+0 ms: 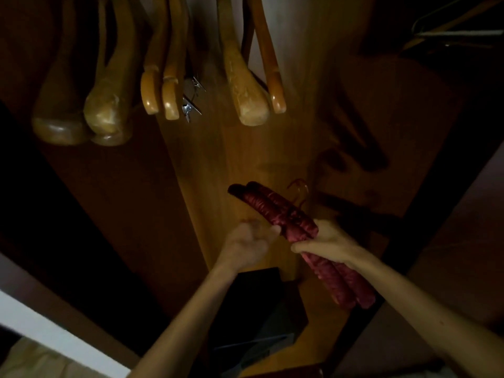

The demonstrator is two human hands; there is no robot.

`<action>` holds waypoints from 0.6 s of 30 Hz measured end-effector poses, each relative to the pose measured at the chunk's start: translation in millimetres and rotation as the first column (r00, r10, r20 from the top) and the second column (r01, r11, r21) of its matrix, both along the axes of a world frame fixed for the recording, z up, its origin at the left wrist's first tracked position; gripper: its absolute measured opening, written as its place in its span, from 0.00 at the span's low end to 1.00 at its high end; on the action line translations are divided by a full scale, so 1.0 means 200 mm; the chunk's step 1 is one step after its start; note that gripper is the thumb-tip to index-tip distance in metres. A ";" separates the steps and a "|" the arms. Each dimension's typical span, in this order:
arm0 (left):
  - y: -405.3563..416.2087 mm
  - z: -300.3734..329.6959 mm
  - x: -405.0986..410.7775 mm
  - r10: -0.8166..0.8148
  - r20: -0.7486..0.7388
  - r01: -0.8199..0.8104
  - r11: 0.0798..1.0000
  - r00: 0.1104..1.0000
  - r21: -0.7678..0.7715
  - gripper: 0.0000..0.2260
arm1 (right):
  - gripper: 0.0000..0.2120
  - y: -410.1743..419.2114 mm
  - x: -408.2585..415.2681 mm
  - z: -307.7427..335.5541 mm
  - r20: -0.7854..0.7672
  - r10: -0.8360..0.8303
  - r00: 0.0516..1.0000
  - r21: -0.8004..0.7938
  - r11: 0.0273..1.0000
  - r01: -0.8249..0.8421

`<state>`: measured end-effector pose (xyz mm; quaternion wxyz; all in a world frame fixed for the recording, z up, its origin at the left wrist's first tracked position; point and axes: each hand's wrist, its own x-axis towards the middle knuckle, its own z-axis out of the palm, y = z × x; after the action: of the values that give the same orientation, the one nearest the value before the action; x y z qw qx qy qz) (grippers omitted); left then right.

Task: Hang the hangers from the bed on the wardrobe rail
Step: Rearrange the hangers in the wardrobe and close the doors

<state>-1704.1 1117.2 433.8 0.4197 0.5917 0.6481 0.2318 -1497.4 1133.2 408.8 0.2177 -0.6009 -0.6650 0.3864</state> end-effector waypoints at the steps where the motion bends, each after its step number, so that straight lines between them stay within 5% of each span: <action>1: -0.05 -0.02 0.07 -0.097 0.102 0.109 0.988 0.990 -0.112 0.22 | 0.11 -0.02 0.00 -0.01 -0.025 -0.042 0.999 0.003 0.999 0.042; 4: -0.07 -0.08 0.23 -0.098 0.297 0.139 0.983 0.950 -0.122 0.18 | 0.07 -0.07 0.00 -0.03 -0.096 -0.087 0.992 0.041 0.995 0.091; 8: -0.05 -0.02 0.34 0.008 0.439 0.057 0.989 0.899 -0.135 0.22 | 0.25 -0.19 0.08 0.07 -0.269 -0.121 0.956 -0.018 0.993 0.121; 11: -0.02 0.08 0.42 0.022 0.503 0.050 0.990 0.864 -0.130 0.26 | 0.18 -0.28 0.17 0.23 -0.413 -0.135 0.901 -0.043 0.991 0.128; 18: 0.04 0.57 0.58 0.012 0.578 -0.051 0.997 0.816 0.052 0.17 | 0.11 -0.25 0.29 0.64 -0.553 -0.209 0.806 0.046 0.959 0.280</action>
<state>-1587.8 1125.7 547.2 0.5728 0.4963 0.4923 0.4281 -1439.1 1083.2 536.5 0.4823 -0.5324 -0.5157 0.4669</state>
